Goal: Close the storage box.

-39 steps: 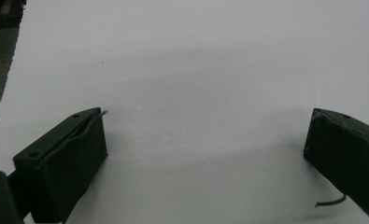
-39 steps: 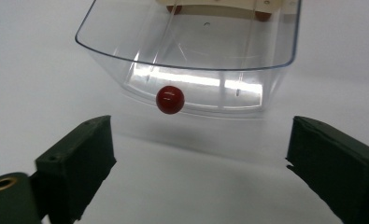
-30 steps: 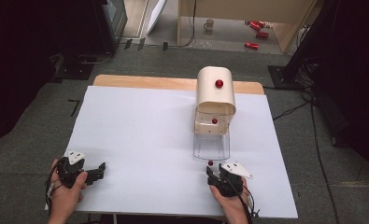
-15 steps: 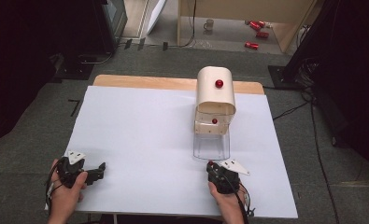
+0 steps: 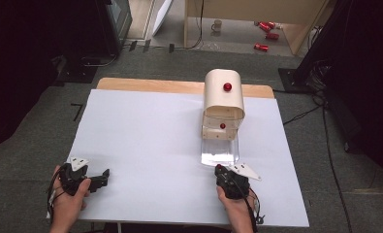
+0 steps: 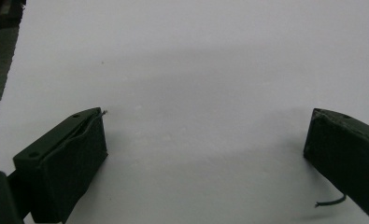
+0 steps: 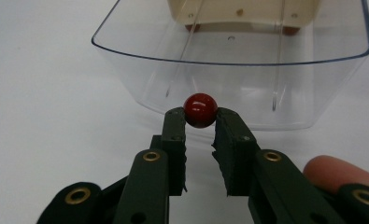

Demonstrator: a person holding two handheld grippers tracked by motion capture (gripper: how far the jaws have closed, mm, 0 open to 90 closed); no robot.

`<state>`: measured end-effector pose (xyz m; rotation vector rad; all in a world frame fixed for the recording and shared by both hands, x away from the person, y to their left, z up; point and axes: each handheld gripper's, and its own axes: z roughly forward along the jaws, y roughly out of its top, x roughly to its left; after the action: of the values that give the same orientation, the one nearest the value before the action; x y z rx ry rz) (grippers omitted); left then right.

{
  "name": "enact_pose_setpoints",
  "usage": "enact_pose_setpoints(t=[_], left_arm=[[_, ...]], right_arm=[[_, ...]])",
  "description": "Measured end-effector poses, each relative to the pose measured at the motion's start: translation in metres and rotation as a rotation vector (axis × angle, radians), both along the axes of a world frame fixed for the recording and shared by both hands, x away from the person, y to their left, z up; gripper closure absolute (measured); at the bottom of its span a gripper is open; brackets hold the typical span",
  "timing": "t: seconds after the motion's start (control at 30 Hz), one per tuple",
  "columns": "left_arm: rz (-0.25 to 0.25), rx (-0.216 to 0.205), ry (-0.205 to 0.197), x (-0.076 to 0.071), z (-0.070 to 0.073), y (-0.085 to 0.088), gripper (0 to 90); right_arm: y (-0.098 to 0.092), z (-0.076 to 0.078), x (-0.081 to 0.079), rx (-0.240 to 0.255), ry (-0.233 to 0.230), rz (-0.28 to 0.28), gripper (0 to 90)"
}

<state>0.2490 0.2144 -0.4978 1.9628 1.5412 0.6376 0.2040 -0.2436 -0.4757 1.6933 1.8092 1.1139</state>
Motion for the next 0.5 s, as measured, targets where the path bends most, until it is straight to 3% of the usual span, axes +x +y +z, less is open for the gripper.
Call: enact_pose_setpoints(t=[0.2,0.5], left_arm=[[0.000,0.000,0.000,0.000,0.000,0.000,0.0],[0.000,0.000,0.000,0.000,0.000,0.000,0.0]], right_arm=[[-0.001,0.008,0.007,0.002,-0.002,0.007,75.3],[-0.003,0.012,0.032,-0.007,-0.005,-0.007,75.3]])
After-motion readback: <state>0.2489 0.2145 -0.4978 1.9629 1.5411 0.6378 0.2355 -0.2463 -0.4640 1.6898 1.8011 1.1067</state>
